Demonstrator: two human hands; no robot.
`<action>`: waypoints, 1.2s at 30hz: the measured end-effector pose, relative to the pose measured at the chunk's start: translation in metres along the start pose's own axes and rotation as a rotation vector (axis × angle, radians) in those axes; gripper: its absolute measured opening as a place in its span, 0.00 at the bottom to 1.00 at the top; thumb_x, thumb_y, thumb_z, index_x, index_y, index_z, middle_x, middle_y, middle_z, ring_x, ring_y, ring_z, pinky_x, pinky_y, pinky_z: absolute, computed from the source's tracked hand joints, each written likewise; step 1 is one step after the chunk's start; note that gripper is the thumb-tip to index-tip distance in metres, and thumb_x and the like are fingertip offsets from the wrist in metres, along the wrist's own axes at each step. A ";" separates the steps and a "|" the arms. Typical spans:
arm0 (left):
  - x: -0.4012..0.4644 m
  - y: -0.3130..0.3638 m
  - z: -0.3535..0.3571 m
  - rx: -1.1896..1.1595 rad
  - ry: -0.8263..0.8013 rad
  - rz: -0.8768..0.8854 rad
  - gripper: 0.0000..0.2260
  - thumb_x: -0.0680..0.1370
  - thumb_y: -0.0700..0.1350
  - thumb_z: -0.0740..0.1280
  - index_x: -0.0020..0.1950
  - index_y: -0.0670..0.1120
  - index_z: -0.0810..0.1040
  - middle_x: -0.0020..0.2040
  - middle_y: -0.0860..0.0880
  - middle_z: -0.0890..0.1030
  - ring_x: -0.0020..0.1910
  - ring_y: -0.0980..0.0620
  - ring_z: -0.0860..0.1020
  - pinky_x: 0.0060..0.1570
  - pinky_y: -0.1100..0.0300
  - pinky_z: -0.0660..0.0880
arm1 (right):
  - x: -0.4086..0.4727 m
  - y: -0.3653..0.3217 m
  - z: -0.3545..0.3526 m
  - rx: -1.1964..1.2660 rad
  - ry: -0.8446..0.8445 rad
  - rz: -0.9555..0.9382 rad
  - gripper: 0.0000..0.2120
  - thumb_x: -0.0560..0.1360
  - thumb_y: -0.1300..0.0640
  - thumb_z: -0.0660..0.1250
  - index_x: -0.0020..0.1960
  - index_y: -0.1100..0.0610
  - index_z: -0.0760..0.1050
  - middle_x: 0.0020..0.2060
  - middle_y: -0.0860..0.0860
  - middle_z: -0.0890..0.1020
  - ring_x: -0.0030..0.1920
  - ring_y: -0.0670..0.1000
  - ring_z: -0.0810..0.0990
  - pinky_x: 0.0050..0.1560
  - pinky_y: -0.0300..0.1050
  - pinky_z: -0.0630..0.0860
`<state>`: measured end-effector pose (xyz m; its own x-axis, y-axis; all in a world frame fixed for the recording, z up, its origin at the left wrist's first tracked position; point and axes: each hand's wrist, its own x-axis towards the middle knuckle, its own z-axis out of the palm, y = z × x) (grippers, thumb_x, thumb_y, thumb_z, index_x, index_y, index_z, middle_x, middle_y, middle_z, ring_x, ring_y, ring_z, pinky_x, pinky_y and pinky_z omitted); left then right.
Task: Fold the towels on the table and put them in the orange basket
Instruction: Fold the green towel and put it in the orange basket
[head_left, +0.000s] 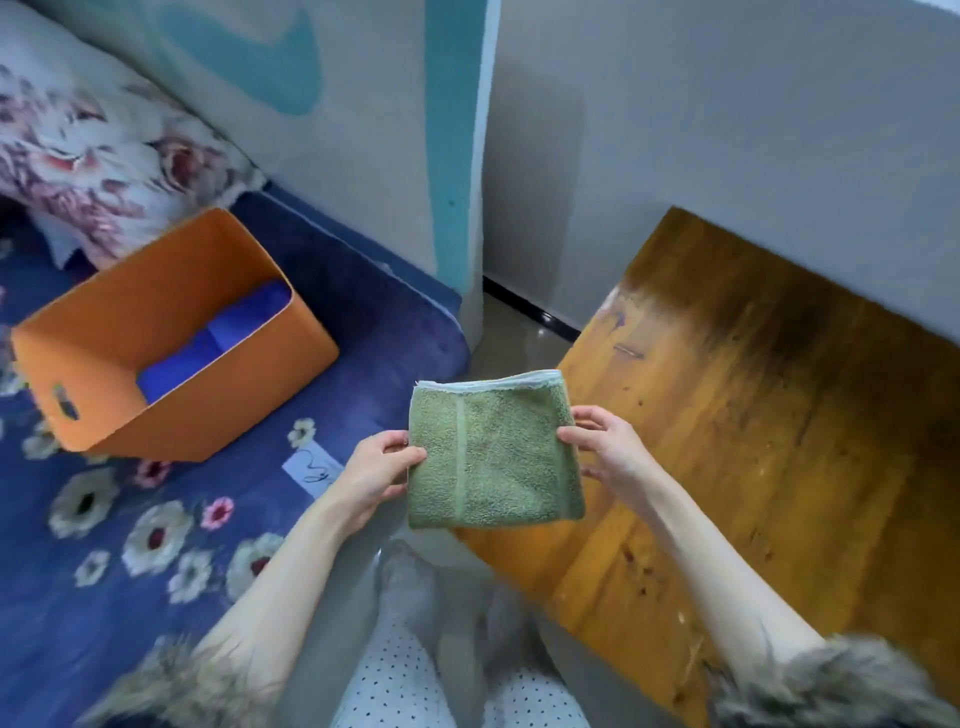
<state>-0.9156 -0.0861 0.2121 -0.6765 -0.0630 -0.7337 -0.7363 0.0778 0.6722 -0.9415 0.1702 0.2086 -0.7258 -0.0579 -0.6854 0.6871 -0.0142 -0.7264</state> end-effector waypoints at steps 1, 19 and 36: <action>-0.001 -0.002 -0.011 -0.037 0.025 0.002 0.09 0.77 0.36 0.64 0.56 0.40 0.77 0.52 0.45 0.80 0.48 0.51 0.77 0.55 0.50 0.74 | 0.003 -0.004 0.013 -0.016 -0.012 -0.003 0.07 0.74 0.66 0.66 0.46 0.55 0.74 0.48 0.53 0.78 0.44 0.48 0.77 0.40 0.44 0.72; 0.065 0.025 -0.349 -0.307 0.320 0.125 0.05 0.76 0.36 0.65 0.47 0.46 0.76 0.45 0.47 0.79 0.45 0.50 0.76 0.46 0.57 0.72 | 0.115 -0.118 0.370 -0.261 -0.244 -0.071 0.06 0.74 0.66 0.64 0.47 0.56 0.76 0.42 0.52 0.82 0.42 0.51 0.79 0.44 0.47 0.76; 0.243 0.036 -0.487 0.951 0.492 0.096 0.15 0.78 0.40 0.59 0.65 0.46 0.72 0.58 0.44 0.74 0.61 0.43 0.71 0.55 0.48 0.71 | 0.264 -0.018 0.579 -0.233 -0.190 0.631 0.09 0.72 0.69 0.59 0.50 0.60 0.70 0.40 0.57 0.75 0.44 0.56 0.78 0.55 0.59 0.75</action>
<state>-1.1136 -0.5836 0.1060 -0.8191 -0.3922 -0.4186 -0.5093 0.8330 0.2162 -1.1271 -0.4225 0.0698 -0.1578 -0.1588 -0.9746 0.9353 0.2926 -0.1991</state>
